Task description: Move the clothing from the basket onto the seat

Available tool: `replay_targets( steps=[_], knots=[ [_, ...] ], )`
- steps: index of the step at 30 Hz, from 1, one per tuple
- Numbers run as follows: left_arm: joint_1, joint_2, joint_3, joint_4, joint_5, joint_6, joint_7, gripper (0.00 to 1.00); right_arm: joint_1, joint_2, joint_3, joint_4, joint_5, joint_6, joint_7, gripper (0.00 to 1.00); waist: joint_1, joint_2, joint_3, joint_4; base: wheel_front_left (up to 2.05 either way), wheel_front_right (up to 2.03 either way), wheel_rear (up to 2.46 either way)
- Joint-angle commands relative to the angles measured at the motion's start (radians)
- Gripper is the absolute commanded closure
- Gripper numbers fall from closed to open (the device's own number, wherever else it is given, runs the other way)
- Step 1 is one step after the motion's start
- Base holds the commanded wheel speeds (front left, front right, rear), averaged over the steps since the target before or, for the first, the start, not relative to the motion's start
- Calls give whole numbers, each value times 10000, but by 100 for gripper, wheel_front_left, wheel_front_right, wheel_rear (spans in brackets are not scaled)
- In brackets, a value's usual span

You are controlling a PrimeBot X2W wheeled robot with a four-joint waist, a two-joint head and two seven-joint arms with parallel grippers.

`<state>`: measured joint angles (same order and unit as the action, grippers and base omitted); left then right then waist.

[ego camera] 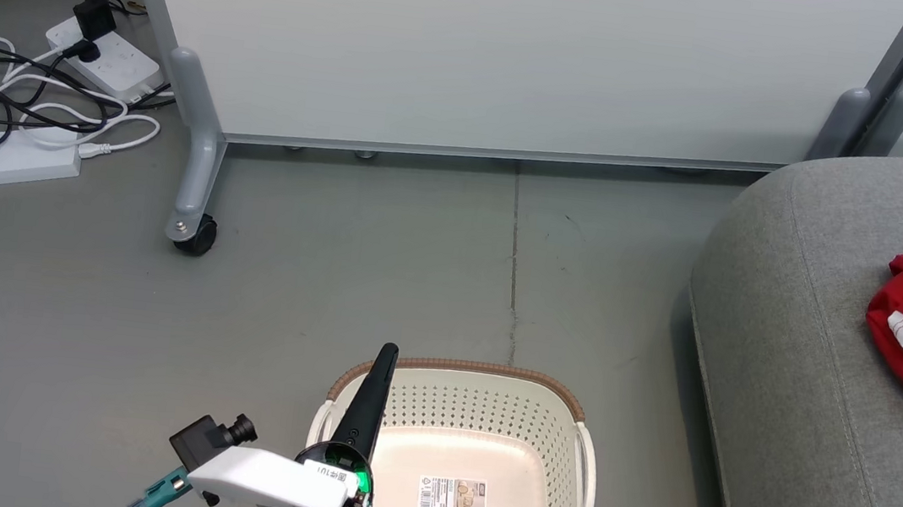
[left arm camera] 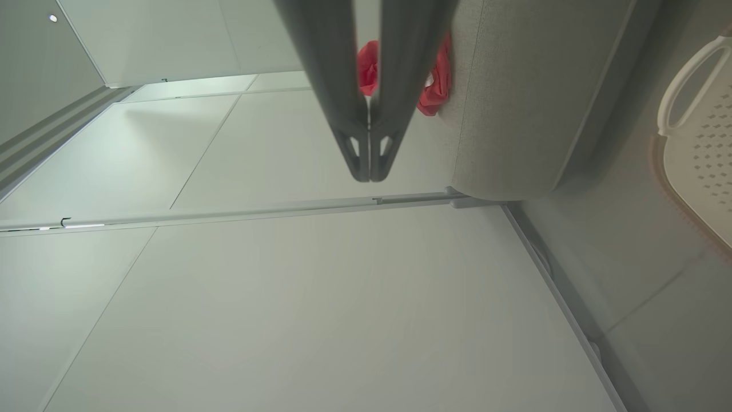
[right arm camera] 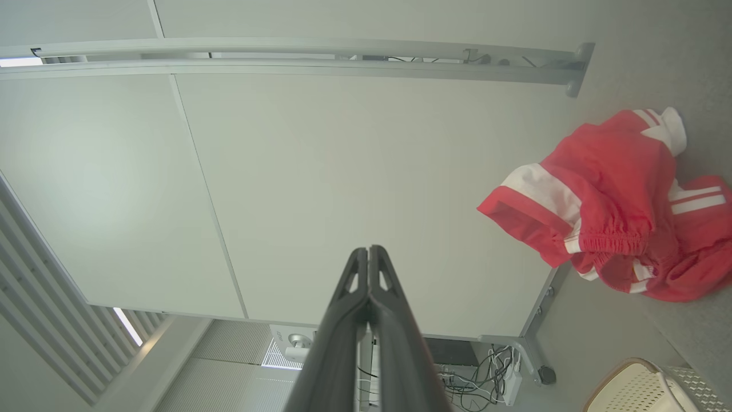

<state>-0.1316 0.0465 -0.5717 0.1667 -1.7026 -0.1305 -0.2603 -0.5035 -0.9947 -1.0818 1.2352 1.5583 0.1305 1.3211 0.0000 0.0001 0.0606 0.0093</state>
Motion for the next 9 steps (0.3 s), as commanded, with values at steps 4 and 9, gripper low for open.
replay_targets(
  steps=[4,9],
  knots=[
    [-153,35,12,0,-83,-41,-28,100,-68,-31,12,14,53,4,27,100,0,-1,0,0,0,0,0],
    [-153,35,12,0,-83,-43,-29,100,-68,-31,13,14,54,4,26,100,0,-1,0,0,0,0,0]
  ],
)
